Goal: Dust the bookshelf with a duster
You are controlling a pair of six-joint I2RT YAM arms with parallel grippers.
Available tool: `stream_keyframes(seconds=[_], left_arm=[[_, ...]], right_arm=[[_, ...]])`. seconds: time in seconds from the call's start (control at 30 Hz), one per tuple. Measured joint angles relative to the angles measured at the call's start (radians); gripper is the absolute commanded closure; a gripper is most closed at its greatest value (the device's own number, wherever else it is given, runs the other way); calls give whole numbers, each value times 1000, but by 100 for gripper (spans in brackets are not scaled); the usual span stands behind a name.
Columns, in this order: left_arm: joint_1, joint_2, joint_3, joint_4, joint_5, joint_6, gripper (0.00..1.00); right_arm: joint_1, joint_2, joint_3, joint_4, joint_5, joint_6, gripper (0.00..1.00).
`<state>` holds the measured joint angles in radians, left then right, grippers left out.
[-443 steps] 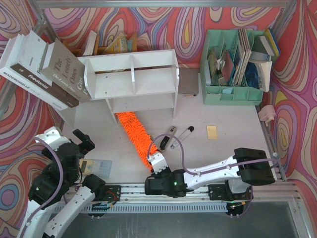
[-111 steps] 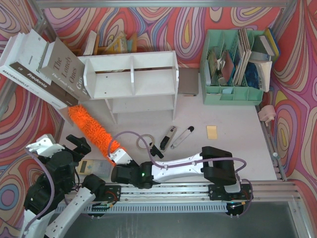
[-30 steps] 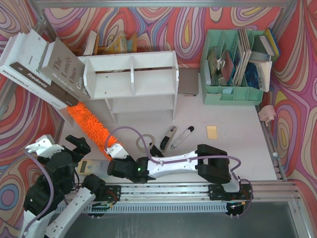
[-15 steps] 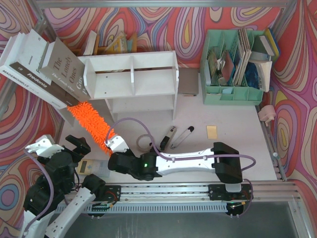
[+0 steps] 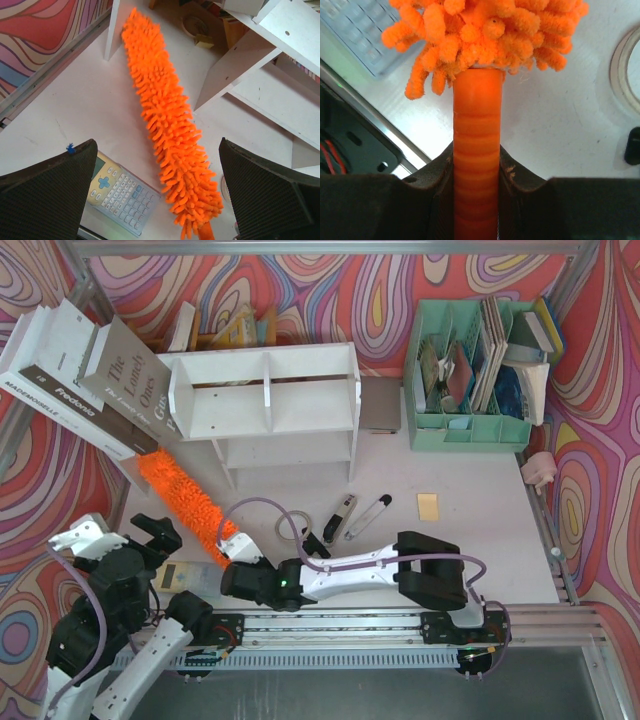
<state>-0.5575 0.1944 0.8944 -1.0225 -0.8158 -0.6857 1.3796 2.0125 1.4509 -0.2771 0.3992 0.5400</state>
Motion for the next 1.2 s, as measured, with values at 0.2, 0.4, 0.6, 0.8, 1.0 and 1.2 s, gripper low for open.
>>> stream_keyframes(seconds=[0.2, 0.4, 0.6, 0.8, 1.0, 1.2], left_arm=[[0, -35, -1, 0, 0, -3, 2], [0, -61, -3, 0, 1, -7, 2], [0, -124, -9, 1, 0, -7, 2], [0, -143, -12, 1, 0, -7, 2], [0, -145, -13, 4, 7, -7, 2], [0, -147, -15, 8, 9, -7, 2]], right_arm=[[1, 12, 26, -107, 8, 92, 100], [3, 11, 163, -246, 56, 264, 100], [58, 11, 239, -367, 153, 415, 100], [155, 12, 384, -526, 244, 567, 100], [163, 13, 417, -584, 273, 640, 100], [165, 20, 398, -585, 250, 650, 100]])
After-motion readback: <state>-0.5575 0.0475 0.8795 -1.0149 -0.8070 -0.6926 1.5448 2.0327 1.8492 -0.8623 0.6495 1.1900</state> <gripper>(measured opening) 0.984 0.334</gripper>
